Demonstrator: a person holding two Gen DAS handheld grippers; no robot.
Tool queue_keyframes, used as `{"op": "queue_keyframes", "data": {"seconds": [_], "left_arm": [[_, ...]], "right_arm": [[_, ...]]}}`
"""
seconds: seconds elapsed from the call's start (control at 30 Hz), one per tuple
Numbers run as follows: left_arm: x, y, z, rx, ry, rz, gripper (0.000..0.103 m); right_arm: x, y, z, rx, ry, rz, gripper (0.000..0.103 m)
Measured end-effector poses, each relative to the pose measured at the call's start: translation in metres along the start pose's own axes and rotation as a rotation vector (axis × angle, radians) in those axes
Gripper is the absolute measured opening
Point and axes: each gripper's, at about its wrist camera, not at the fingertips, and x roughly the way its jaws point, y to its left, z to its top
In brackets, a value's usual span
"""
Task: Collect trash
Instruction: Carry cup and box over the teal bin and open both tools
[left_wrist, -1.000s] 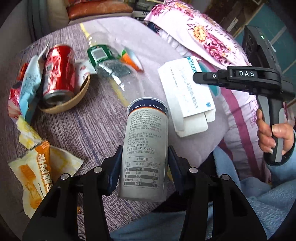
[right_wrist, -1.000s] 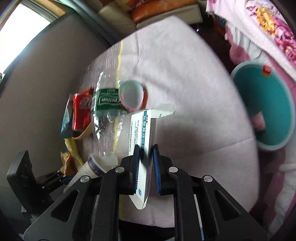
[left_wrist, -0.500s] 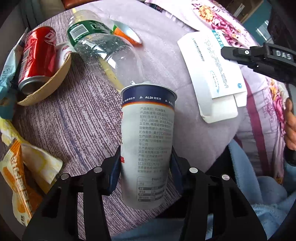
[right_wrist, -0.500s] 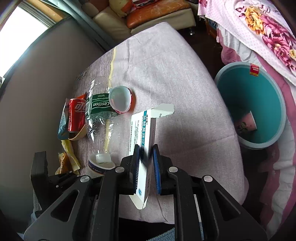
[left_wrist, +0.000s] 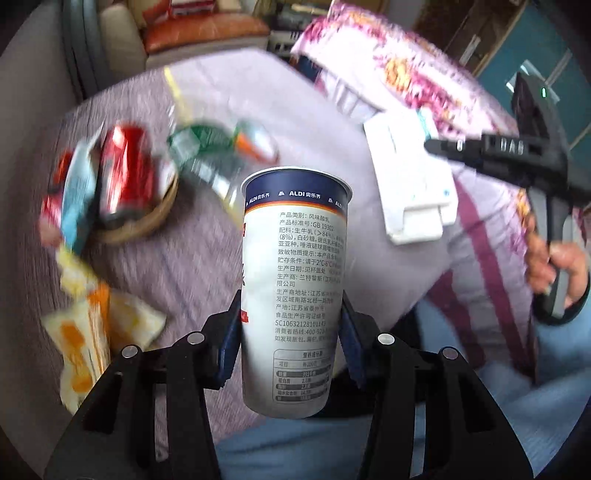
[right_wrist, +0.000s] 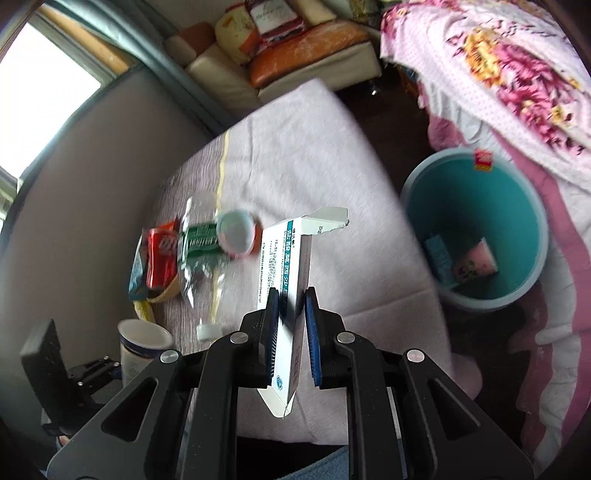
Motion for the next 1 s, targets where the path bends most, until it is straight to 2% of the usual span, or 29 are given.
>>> {"op": "queue_keyframes", "data": {"seconds": [0.23, 0.47, 0.73, 1.0], "left_arm": [[0.026, -0.049, 0.082, 0.052, -0.062, -0.069, 0.048], [0.091, -0.111, 0.143, 0.107, -0.007, -0.138, 0.048], [0.165, -0.161, 0.178, 0.158, 0.103, -0.159, 0.048], [0.209, -0.178, 0.191, 0.170, 0.169, -0.149, 0.049]], "right_arm": [[-0.045, -0.044, 0.029, 0.061, -0.127, -0.096, 0.014], [-0.069, -0.104, 0.053, 0.142, -0.207, -0.203, 0.014], [-0.061, -0.158, 0.067, 0.207, -0.200, -0.278, 0.014], [-0.045, -0.187, 0.066, 0.252, -0.157, -0.303, 0.014]]}}
